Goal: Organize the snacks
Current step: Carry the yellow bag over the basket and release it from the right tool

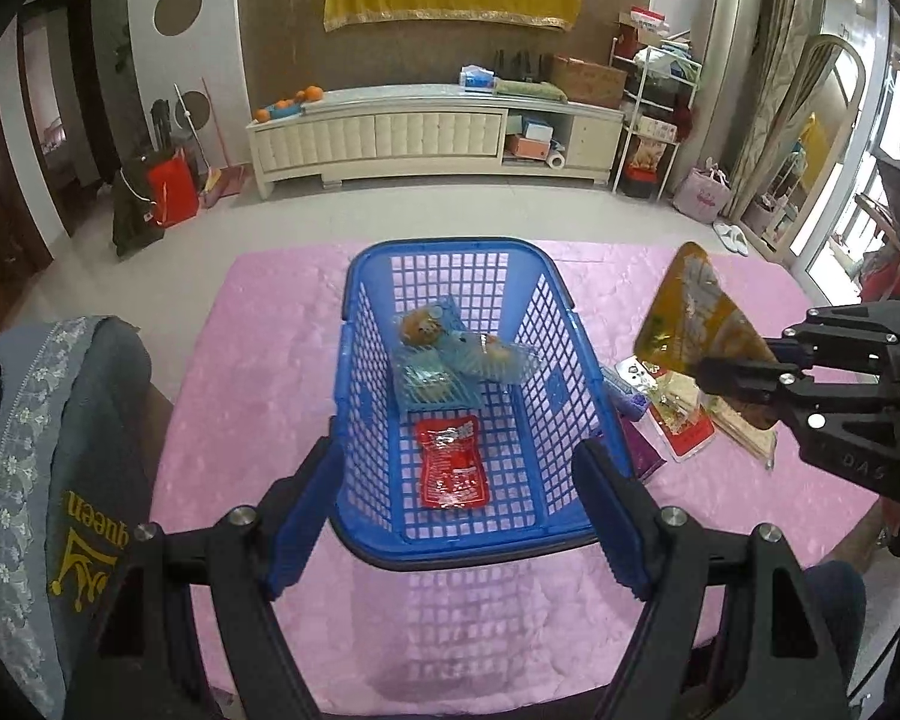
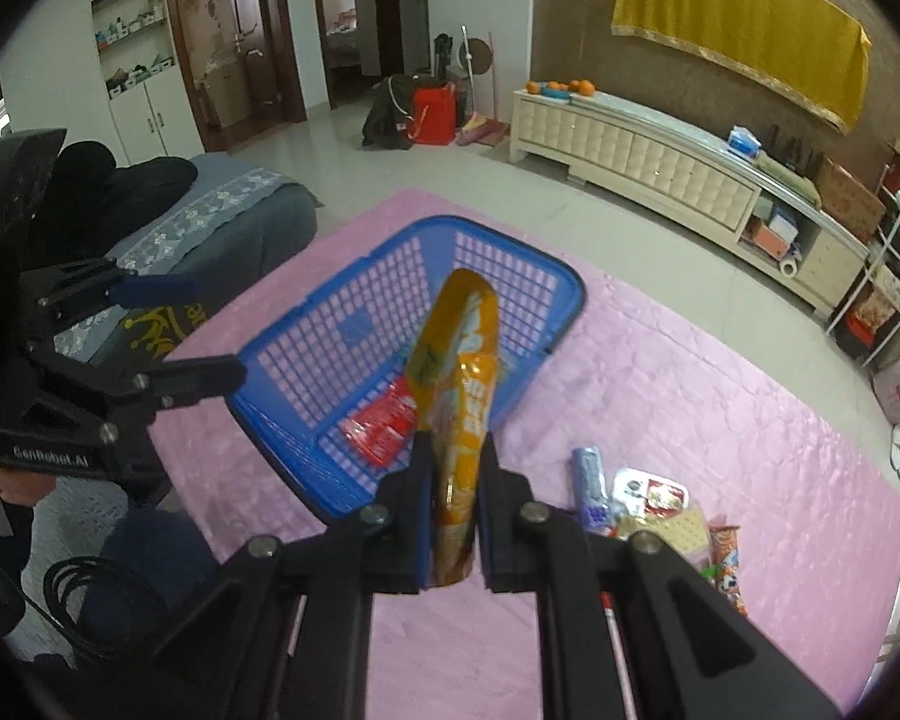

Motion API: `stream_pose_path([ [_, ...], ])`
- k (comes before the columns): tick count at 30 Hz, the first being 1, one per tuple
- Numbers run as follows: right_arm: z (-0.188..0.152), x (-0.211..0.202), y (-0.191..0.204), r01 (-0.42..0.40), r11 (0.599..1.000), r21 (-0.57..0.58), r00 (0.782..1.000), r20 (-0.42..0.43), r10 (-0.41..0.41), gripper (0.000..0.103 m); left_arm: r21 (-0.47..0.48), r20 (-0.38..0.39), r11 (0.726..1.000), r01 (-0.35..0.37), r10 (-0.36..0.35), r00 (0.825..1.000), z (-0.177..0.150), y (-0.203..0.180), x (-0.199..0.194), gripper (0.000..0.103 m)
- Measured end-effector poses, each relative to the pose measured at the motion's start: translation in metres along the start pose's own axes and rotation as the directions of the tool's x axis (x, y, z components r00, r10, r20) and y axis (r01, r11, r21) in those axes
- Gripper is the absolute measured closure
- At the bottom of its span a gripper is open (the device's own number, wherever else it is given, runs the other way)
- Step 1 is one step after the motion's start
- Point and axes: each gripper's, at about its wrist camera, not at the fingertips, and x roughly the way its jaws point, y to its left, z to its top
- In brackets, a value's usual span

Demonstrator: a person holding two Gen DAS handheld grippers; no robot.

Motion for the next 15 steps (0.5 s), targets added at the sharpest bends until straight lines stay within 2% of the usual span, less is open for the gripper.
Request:
stream_pose_path([
  [7, 0.012, 0.020, 0.018, 0.010, 1.000, 0.008, 1.000, -0.025, -0.009, 0.087, -0.021, -0.005, 1.000, -0.007, 0.007, 1.000, -0.002, 0.014, 0.007, 0.027],
  [15, 0.018, 0.049, 0.025, 0.057, 0.998, 0.022, 0.994, -0.095, -0.054, 0.087, -0.055, -0.025, 0.998, 0.012, -0.014, 1.000, -0.007, 0.029, 0.023, 0.027],
])
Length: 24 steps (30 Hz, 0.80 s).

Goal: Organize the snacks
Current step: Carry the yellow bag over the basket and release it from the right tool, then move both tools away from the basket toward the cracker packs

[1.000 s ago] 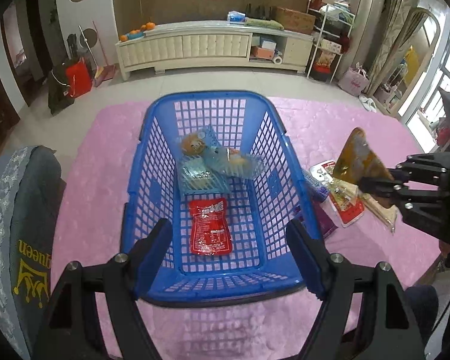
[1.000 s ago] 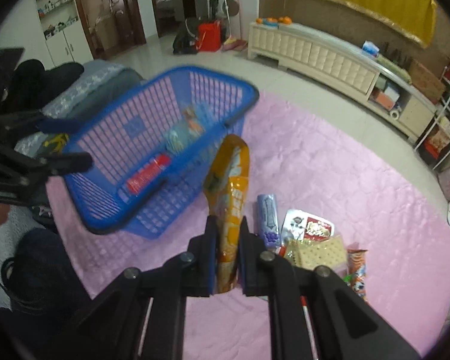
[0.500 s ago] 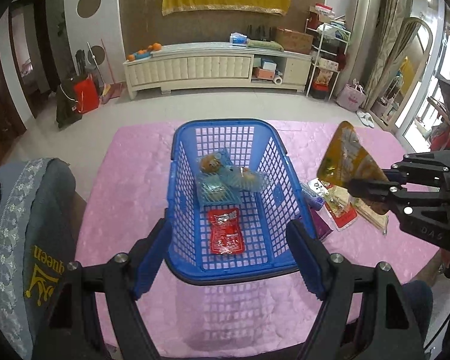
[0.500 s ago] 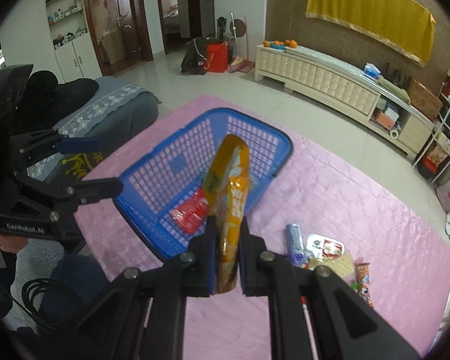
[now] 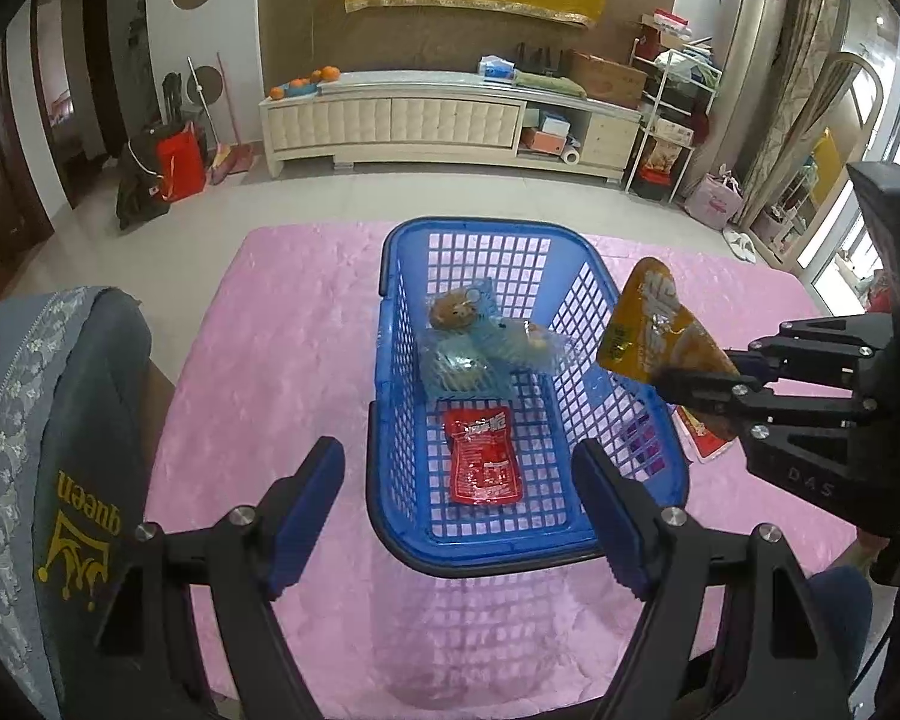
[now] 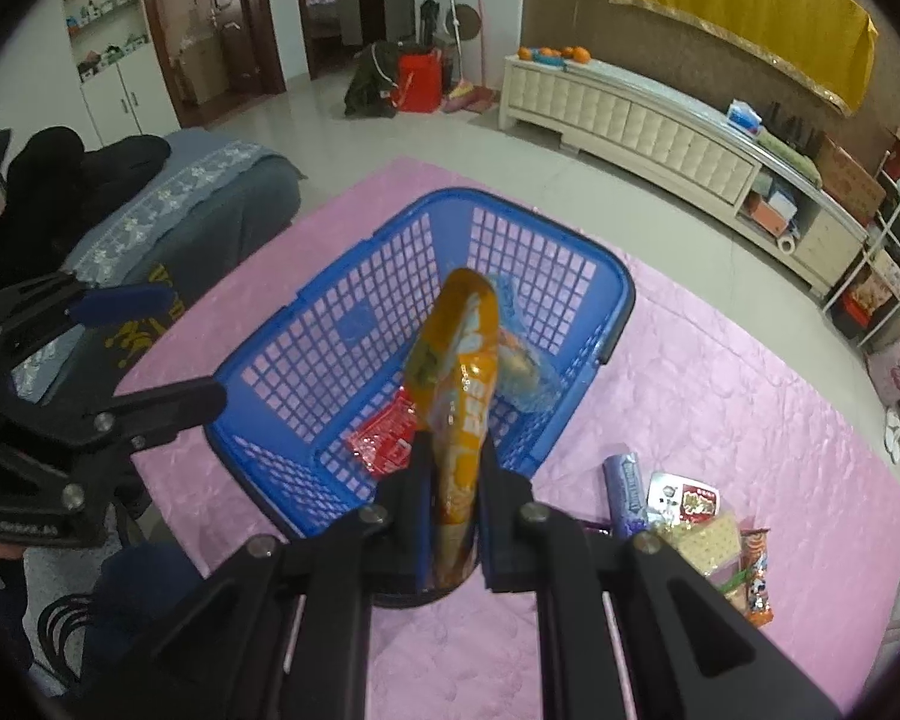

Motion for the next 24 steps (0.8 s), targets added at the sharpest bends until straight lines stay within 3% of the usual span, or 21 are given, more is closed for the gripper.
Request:
stream_pose_path([
  [5, 0.005, 0.020, 0.000, 0.039, 0.999, 0.016, 0.998, -0.052, -0.038, 0.087, -0.008, -0.008, 1.000, 0.013, -0.013, 1.000, 0.003, 0.008, 0.007, 0.027],
  [7, 0.006, 0.026, 0.001, 0.068, 0.998, 0.006, 0.995, -0.072, -0.068, 0.079, -0.009, -0.006, 1.000, 0.029, -0.029, 1.000, 0.003, 0.010, 0.009, 0.027],
  [9, 0.007, 0.030, 0.002, 0.120, 0.993, -0.002, 0.989, -0.084, -0.119, 0.050, -0.010, -0.008, 0.999, 0.034, -0.035, 0.999, 0.002, 0.012, 0.010, 0.027],
  [11, 0.007, 0.030, 0.003, 0.146, 0.989, -0.004, 0.986, -0.079, -0.146, 0.029, -0.010, -0.011, 0.999, 0.033, -0.033, 0.999, 0.002, 0.014, 0.011, 0.027],
  [12, 0.007, 0.027, 0.002, 0.156, 0.988, -0.002, 0.985, -0.071, -0.155, 0.022, -0.013, -0.011, 0.999, 0.032, -0.032, 0.999, 0.002, 0.015, 0.011, 0.027],
  [17, 0.003, 0.016, -0.005, 0.165, 0.986, 0.026, 0.985, -0.064, -0.163, 0.021, -0.027, -0.013, 0.999, 0.043, -0.044, 0.999, -0.002, 0.013, 0.005, 0.027],
  [24, -0.008, -0.014, -0.015, 0.136, 0.987, 0.090, 0.990, -0.040, -0.132, 0.021, 0.025, 0.012, 0.999, 0.036, -0.036, 0.999, -0.006, -0.008, -0.017, 0.027],
])
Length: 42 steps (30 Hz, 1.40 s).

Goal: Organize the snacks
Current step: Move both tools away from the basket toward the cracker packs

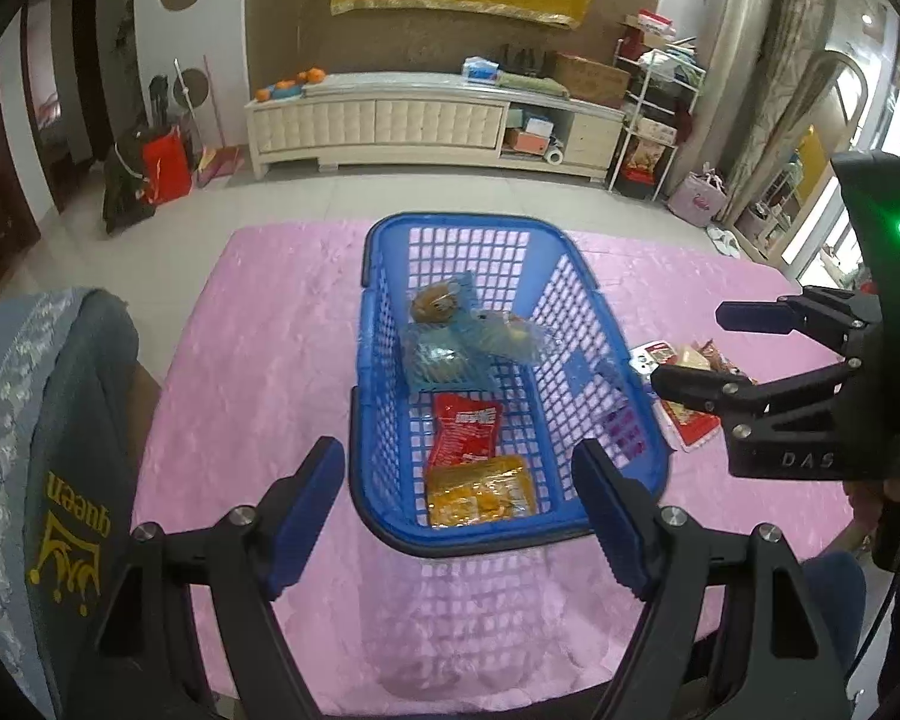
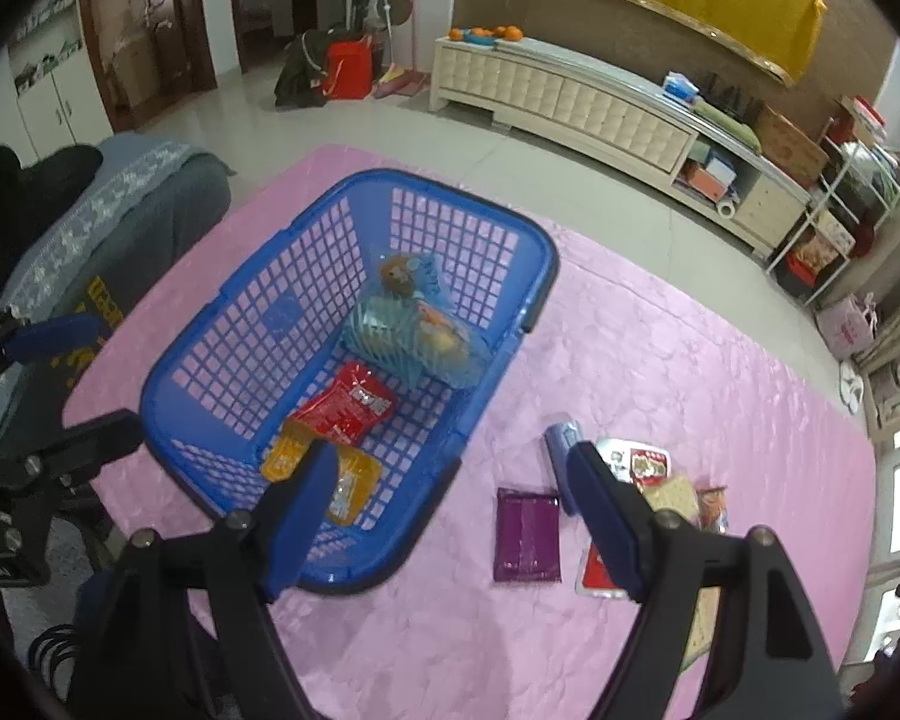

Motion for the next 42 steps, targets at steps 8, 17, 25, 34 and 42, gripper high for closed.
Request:
stream_pose_path([
  [8, -0.020, -0.039, -0.016, 0.008, 1.000, 0.023, 0.999, 0.047, -0.009, 0.021, 0.032, 0.017, 0.999, 0.006, -0.006, 1.000, -0.001, -0.027, -0.020, 0.026],
  [17, -0.050, -0.068, -0.051, 0.019, 0.997, 0.076, 0.996, 0.084, -0.026, 0.021, 0.071, 0.033, 0.997, 0.032, -0.035, 0.999, -0.002, -0.069, -0.031, 0.023],
  [25, -0.074, -0.082, -0.084, 0.023, 0.992, 0.126, 0.993, 0.108, -0.037, 0.021, 0.140, 0.007, 0.988, 0.064, -0.065, 0.998, 0.000, -0.120, -0.017, 0.023],
  [34, -0.107, -0.085, -0.131, 0.037, 0.982, 0.187, 0.994, 0.099, -0.056, 0.021, 0.203, -0.020, 0.975, 0.092, -0.089, 0.996, 0.005, -0.171, 0.008, 0.023],
  [42, -0.137, -0.064, -0.172, 0.039, 0.969, 0.246, 0.997, 0.059, -0.055, 0.021, 0.249, -0.088, 0.962, 0.114, -0.095, 0.992, -0.002, -0.213, 0.048, 0.023],
])
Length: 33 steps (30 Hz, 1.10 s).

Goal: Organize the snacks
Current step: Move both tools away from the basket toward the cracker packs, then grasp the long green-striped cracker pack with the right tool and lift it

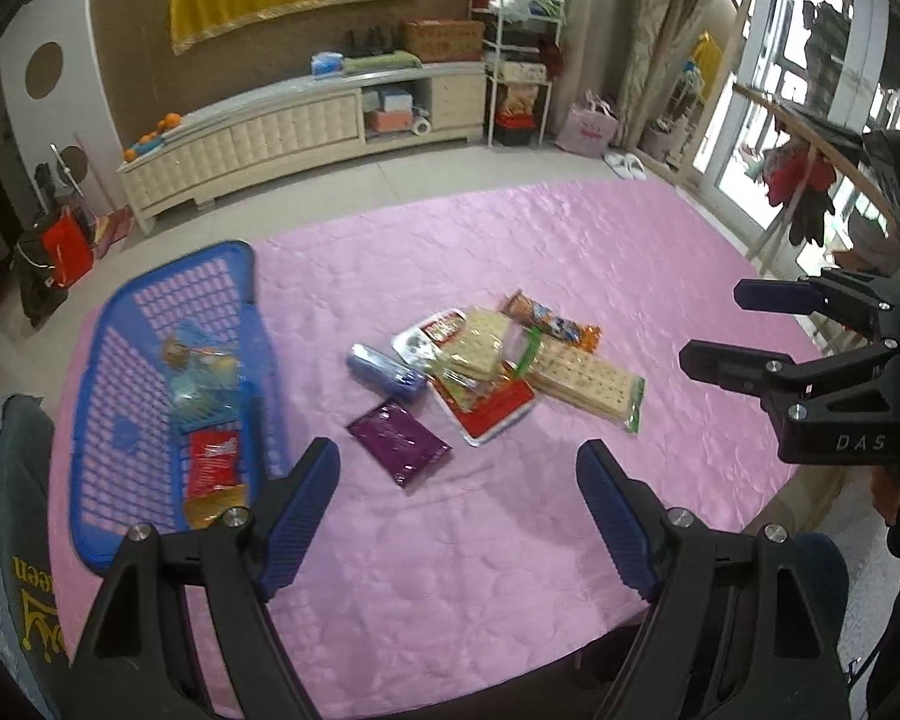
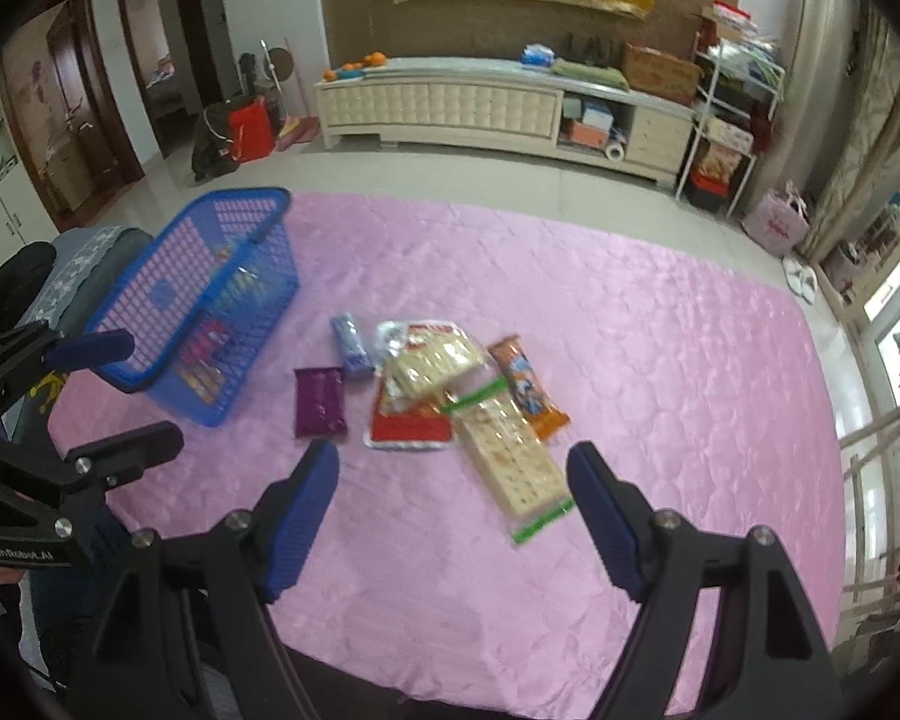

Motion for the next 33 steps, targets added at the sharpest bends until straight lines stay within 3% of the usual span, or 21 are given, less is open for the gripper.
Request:
stream_pose_path([
  [15, -0.025, 0.077, -0.053, -0.051, 0.999, 0.000, 0.995, -0.084, 0.051, 0.021, -0.022, -0.137, 1.000, 0.016, -0.019, 0.990, 0.000, -0.019, 0.087, 0.023],
  [27, -0.032, 0.151, -0.051, -0.108, 0.990, -0.094, 0.976, -0.202, 0.087, 0.021, -0.039, -0.214, 0.998, 0.048, -0.056, 0.975, -0.002, -0.007, 0.146, 0.023],
  [33, -0.032, 0.177, -0.055, -0.092, 0.988, -0.124, 0.971, -0.230, 0.062, 0.021, -0.021, -0.234, 0.998, 0.068, -0.071, 0.970, -0.002, -0.003, 0.160, 0.023],
])
